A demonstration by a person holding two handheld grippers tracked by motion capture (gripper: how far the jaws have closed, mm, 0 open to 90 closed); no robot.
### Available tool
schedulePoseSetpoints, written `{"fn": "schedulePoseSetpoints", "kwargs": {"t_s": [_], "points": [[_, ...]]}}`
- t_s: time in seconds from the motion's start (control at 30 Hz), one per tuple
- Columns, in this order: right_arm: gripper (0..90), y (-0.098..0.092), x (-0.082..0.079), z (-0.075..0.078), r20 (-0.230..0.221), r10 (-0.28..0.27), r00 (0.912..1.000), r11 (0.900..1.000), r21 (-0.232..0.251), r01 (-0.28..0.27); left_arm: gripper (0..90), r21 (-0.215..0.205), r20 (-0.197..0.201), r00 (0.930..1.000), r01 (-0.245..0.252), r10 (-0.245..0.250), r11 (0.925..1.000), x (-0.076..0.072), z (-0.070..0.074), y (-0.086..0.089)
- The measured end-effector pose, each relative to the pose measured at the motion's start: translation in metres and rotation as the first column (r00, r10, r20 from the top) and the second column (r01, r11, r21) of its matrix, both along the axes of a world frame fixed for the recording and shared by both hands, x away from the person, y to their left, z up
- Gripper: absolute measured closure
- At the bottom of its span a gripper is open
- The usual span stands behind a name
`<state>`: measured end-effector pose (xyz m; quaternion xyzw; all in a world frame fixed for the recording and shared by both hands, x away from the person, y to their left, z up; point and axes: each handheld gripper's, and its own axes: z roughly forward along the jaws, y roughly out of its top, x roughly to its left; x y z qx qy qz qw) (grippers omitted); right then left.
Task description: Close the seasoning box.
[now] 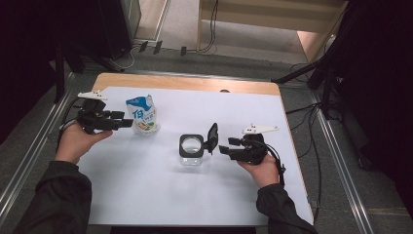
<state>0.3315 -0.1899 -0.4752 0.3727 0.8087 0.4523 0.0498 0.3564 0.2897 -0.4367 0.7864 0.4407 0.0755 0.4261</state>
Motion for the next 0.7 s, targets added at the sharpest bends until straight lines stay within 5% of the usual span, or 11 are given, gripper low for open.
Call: {"fn": "schedulePoseSetpoints", "kwargs": {"t_s": [0.37, 0.7], "points": [[45.4, -0.008, -0.013, -0.003, -0.002, -0.013, 0.9999, 1.000, -0.005, 0.013, 53.1, 0.011, 0.052, 0.9967, 0.061, -0.062, 0.9981, 0.020, 0.005, -0.006], [46.6, -0.014, -0.028, -0.003, 0.002, -0.007, 1.0000, 1.000, 0.005, 0.007, 65.8, 0.005, 0.083, 0.9854, 0.149, -0.148, 0.9889, 0.032, 0.003, -0.010]]}}
